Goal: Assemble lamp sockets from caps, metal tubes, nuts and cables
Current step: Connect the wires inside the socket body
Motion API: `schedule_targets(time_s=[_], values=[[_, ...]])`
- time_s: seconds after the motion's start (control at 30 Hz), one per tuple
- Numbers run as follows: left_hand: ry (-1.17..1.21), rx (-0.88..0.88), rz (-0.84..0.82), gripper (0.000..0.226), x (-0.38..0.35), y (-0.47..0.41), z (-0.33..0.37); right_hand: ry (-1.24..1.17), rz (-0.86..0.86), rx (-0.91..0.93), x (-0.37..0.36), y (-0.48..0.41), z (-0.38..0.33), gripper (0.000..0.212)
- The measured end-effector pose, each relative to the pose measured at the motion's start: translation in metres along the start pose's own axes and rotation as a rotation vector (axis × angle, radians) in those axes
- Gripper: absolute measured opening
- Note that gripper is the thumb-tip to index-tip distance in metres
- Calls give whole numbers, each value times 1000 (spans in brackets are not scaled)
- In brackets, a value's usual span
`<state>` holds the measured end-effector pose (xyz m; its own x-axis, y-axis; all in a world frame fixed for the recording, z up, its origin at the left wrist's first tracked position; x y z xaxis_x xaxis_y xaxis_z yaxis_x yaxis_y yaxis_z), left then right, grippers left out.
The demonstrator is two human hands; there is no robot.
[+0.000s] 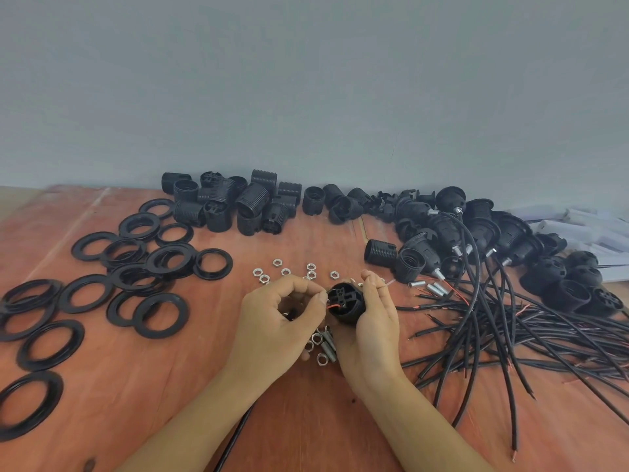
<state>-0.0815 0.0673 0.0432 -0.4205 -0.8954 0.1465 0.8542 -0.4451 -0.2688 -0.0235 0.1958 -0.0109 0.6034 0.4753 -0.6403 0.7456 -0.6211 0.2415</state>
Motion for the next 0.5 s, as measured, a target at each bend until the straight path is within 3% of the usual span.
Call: schedule_targets(time_s=[0.3,0.5], values=[[-37,-46,1,21,1,0,4,50,0,46,-2,1,-6,19],[-91,-62,-14,21,3,-4,3,281,-31,218,-9,3,-21,23]])
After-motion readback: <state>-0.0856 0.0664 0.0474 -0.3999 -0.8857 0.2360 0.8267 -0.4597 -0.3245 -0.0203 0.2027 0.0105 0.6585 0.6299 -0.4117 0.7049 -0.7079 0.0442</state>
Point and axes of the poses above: each hand's wrist, its own y-axis away from the middle knuckle, its own x-axis out of the back of the hand, z = x × y, the point moved 10 cm from there along -y, towards the middle knuckle, and after that the axes turned 1 degree about -x, right-handed, at the moved point
